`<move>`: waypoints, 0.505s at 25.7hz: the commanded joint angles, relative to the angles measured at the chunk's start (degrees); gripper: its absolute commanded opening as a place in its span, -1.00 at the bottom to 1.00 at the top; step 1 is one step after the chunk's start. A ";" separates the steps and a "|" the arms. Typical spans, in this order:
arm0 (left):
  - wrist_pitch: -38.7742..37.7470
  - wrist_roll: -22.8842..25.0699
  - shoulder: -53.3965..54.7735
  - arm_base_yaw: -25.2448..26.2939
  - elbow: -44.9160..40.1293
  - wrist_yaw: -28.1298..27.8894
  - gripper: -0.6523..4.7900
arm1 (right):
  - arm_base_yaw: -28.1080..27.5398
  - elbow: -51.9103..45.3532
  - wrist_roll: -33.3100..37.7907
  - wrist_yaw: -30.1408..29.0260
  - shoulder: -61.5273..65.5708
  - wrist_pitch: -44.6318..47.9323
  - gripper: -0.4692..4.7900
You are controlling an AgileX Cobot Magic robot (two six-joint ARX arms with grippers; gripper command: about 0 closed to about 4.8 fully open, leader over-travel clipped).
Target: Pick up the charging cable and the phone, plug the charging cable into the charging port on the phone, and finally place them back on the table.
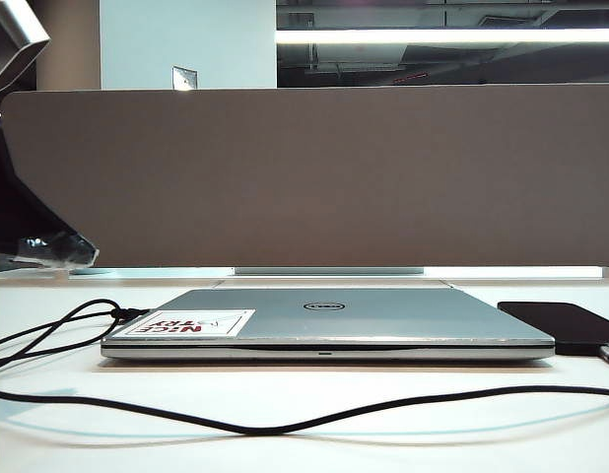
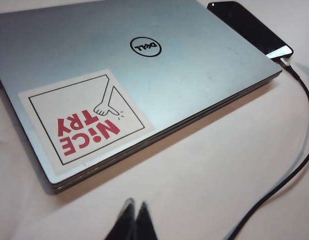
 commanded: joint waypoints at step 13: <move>4.57 0.68 -11.47 10.29 -0.13 0.07 -0.78 | -0.02 0.26 0.17 0.13 -0.04 1.09 -0.74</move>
